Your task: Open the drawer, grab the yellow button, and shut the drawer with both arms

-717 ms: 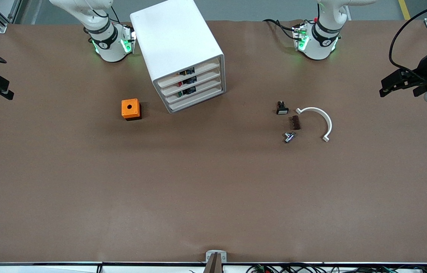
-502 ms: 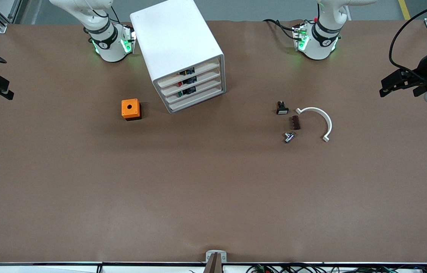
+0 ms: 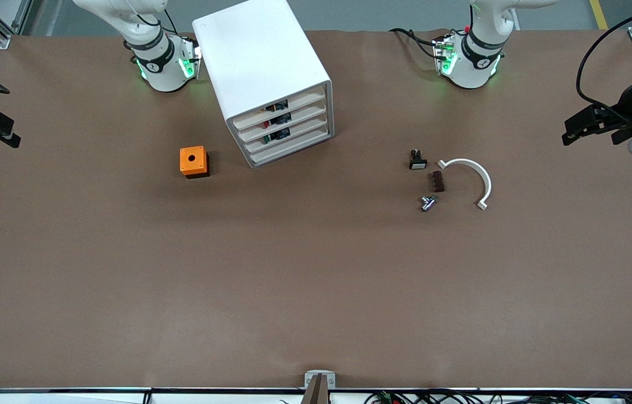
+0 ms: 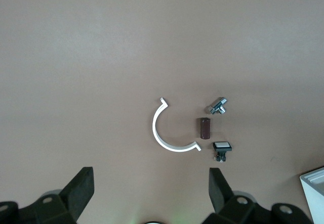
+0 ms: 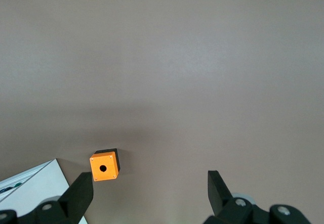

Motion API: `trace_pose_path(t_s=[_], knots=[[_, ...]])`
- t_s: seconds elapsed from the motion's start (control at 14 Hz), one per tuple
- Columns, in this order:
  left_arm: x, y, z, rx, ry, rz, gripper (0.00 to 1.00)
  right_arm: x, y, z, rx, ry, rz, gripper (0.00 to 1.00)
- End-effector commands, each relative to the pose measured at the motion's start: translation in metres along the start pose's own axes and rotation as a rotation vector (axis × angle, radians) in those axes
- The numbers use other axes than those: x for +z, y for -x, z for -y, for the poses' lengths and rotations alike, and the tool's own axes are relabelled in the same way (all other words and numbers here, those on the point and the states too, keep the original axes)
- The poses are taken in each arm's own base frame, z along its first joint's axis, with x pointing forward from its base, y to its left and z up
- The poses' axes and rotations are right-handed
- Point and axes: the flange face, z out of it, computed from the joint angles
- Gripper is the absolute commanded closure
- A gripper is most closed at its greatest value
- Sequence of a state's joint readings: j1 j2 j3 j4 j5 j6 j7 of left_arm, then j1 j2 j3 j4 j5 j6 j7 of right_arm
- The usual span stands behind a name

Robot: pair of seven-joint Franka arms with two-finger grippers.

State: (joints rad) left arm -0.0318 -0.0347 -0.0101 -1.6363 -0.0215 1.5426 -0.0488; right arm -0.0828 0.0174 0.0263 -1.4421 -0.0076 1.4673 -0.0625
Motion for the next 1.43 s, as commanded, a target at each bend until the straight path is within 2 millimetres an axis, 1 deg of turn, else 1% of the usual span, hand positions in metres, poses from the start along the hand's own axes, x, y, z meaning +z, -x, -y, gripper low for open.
trace_pose_path(t_s=[0.0,0.21,0.43,0.64,0.72,0.79,0.86,0.93,1.07,1.15,1.22,1.29,1.36], knots=[[0.025,-0.018,0.001,-0.004,-0.022,0.056,0.0,-0.002,0.0,-0.003,0.016,0.001,0.003,0.0],[0.051,-0.032,-0.007,0.005,-0.011,0.1,0.0,-0.001,-0.001,-0.003,0.015,0.001,0.005,0.0],[0.076,-0.044,-0.015,-0.043,-0.018,0.134,0.0,-0.001,-0.001,-0.003,0.014,0.001,0.005,0.0],[0.093,-0.05,-0.039,-0.103,-0.029,0.158,0.0,-0.002,-0.001,-0.003,0.014,0.001,0.003,0.0],[0.094,-0.052,-0.051,-0.131,-0.034,0.16,0.0,-0.002,-0.001,-0.003,0.014,0.001,0.003,0.0],[0.1,-0.052,-0.068,-0.176,-0.038,0.171,0.0,-0.002,-0.001,-0.003,0.014,0.001,0.003,0.0],[0.104,-0.051,-0.084,-0.24,-0.023,0.186,0.0,-0.002,-0.001,-0.003,0.014,0.001,0.003,0.0],[0.109,-0.05,-0.096,-0.303,-0.002,0.205,0.0,-0.002,-0.001,-0.004,0.014,0.001,0.003,0.0],[0.125,-0.051,-0.132,-0.478,0.045,0.272,0.0,-0.002,-0.001,-0.004,0.014,0.001,0.003,0.0],[0.136,-0.051,-0.149,-0.587,0.045,0.314,0.0,-0.002,-0.001,-0.004,0.012,0.001,0.003,0.0],[0.143,-0.051,-0.164,-0.671,0.053,0.348,0.0,-0.001,-0.001,-0.004,0.013,0.002,0.005,0.0],[0.152,-0.056,-0.174,-0.754,0.06,0.385,0.0,-0.001,-0.001,-0.004,0.012,0.001,0.005,0.0],[0.162,-0.06,-0.188,-0.822,0.056,0.416,0.0,-0.001,-0.001,-0.005,0.014,0.001,0.006,0.0]])
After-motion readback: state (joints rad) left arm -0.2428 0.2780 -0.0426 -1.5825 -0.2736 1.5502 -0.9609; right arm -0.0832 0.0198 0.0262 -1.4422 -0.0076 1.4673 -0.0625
